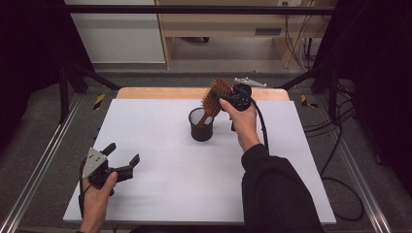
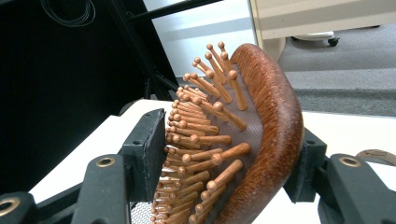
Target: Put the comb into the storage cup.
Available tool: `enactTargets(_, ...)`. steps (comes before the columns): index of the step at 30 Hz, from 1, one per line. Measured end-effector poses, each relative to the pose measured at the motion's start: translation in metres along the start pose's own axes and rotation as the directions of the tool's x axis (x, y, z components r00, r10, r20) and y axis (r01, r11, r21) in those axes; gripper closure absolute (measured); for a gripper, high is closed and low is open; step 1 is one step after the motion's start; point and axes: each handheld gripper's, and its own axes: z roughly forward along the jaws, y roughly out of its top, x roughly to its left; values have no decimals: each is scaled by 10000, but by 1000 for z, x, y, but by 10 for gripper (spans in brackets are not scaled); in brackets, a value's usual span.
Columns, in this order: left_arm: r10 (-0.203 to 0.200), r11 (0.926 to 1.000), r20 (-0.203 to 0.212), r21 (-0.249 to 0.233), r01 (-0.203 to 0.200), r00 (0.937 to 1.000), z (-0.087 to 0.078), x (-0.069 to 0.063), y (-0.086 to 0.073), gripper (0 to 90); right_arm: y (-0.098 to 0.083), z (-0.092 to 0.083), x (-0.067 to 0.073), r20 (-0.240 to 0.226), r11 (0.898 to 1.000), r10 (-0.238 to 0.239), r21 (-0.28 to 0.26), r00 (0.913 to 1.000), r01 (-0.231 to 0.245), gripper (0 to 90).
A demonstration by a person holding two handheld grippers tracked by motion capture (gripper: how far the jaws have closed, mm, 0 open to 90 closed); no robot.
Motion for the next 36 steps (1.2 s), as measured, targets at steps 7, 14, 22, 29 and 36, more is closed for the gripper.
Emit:
enactTargets(7, -10, 10000, -7, -11, 10, 10000, 0, 0, 0, 25, 0, 0, 1, 72, 9999, -104, 43, 9999, 104, 390)
enactTargets(14, 1, 10000, 5, -1, -1, 10000, 0, 0, 0, 25, 0, 0, 1, 115, 9998, -208, 70, 9997, 207, 371)
enactTargets(22, -8, 10000, 5, 8, 8, 10000, 0, 0, 0, 25, 0, 0, 1, 272, 9991, -414, 72, 9988, 412, 336)
enactTargets(29, -3, 10000, 0, 11, 3, 10000, 0, 0, 0, 25, 0, -1, 3, 406, 9980, -640, 32, 9971, 639, 297)
enactTargets(36, 0, 10000, 1, 11, 0, 10000, 0, 0, 0, 25, 0, 0, 7, 1002, 9933, -1146, -19, 9883, 1154, 148)
